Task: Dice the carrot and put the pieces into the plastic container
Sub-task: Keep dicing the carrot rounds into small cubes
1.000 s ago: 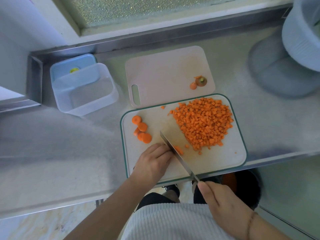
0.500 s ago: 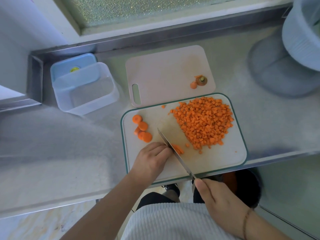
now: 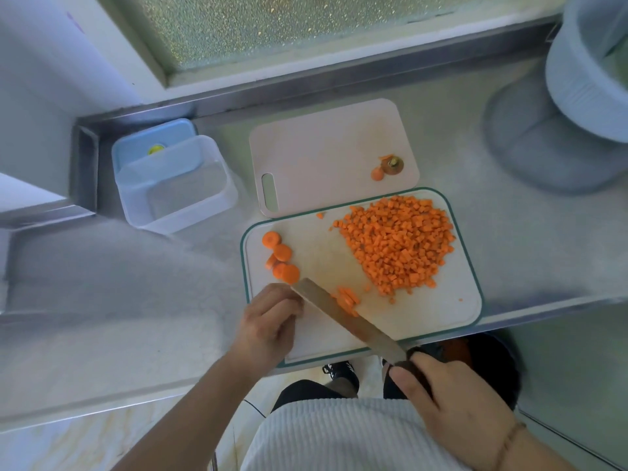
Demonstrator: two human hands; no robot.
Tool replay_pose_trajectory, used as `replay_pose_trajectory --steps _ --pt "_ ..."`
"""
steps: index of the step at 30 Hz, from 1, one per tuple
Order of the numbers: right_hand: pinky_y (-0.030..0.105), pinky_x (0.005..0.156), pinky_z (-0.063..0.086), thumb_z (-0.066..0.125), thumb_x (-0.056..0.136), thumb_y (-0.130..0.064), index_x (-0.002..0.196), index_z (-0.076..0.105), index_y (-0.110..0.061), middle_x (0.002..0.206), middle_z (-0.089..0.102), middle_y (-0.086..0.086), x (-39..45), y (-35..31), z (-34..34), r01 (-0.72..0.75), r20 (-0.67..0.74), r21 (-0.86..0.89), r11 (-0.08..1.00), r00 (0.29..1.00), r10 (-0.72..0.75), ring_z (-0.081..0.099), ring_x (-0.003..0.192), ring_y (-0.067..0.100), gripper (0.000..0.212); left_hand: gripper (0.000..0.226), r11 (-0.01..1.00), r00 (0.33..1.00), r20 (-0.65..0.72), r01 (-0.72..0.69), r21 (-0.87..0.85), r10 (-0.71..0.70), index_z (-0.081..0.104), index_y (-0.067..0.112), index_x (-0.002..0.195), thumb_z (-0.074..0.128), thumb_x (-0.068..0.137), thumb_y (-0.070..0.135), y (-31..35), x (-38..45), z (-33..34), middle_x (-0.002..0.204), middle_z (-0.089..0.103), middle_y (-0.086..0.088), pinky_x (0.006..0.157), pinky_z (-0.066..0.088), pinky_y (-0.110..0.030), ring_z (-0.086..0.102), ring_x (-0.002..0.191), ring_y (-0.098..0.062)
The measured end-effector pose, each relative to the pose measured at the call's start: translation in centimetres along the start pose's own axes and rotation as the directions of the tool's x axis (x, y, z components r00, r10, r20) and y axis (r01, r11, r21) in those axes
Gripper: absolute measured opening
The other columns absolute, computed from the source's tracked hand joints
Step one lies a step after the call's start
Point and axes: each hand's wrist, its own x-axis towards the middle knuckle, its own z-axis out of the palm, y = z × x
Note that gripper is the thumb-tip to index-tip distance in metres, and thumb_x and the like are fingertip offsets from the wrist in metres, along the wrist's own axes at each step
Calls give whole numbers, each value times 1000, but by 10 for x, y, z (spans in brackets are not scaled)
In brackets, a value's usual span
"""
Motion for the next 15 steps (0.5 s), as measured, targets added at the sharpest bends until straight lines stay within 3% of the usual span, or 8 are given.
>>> replay_pose_trajectory --steps 2,4,5,7,10,12,15 --pt "23 46 34 -20 62 -86 83 33 -38 62 51 -7 -1 4 -3 40 -43 -182 982 998 -48 60 65 11 75 32 992 981 -147 123 -27 -126 48 15 80 43 71 -15 8 4 -17 90 53 0 70 44 -19 53 81 -16" --pt "19 38 18 -14 74 -82 83 41 -39 55 49 -7 2 7 -4 100 -45 -332 938 992 -121 59 53 10 70 25 988 973 -169 151 -38 -156 50 16 81 42 72 -7 17 15 -27 90 52 1 73 43 -17 53 81 -15" --pt "17 37 8 -4 84 -78 78 48 -36 49 49 -6 3 9 -5 100 -44 -377 921 991 -126 53 40 9 67 24 990 984 -109 136 -41 -140 56 15 85 44 75 -3 22 23 -29 92 55 1 78 45 -17 56 85 -15" --pt "16 38 1 11 94 -69 68 54 -28 42 48 -3 5 16 -3 127 -105 -430 894 976 -190 42 27 9 65 21 996 987 139 88 -28 -83 70 10 94 53 82 6 29 40 -26 96 64 -2 85 48 -19 60 93 -15" --pt "17 40 -1 12 95 -66 66 57 -24 42 49 0 7 20 -2 166 -185 -475 864 941 -282 39 24 11 68 25 997 881 474 -34 71 -4 75 13 102 58 90 27 28 54 -8 100 69 -3 80 51 -28 62 88 -18" --pt "17 36 3 11 96 -65 66 59 -23 42 49 0 9 21 -1 174 -212 -505 845 924 -317 39 25 11 71 28 997 808 590 -46 66 -2 75 15 105 55 91 29 24 54 1 101 68 -2 73 53 -33 63 85 -21" --pt "21 29 18 10 96 -65 65 61 -22 41 48 1 9 23 4 179 -242 -534 826 904 -352 40 25 12 73 31 998 761 648 -21 55 -20 77 17 106 52 93 30 22 55 6 99 68 -1 73 52 -31 63 84 -22"
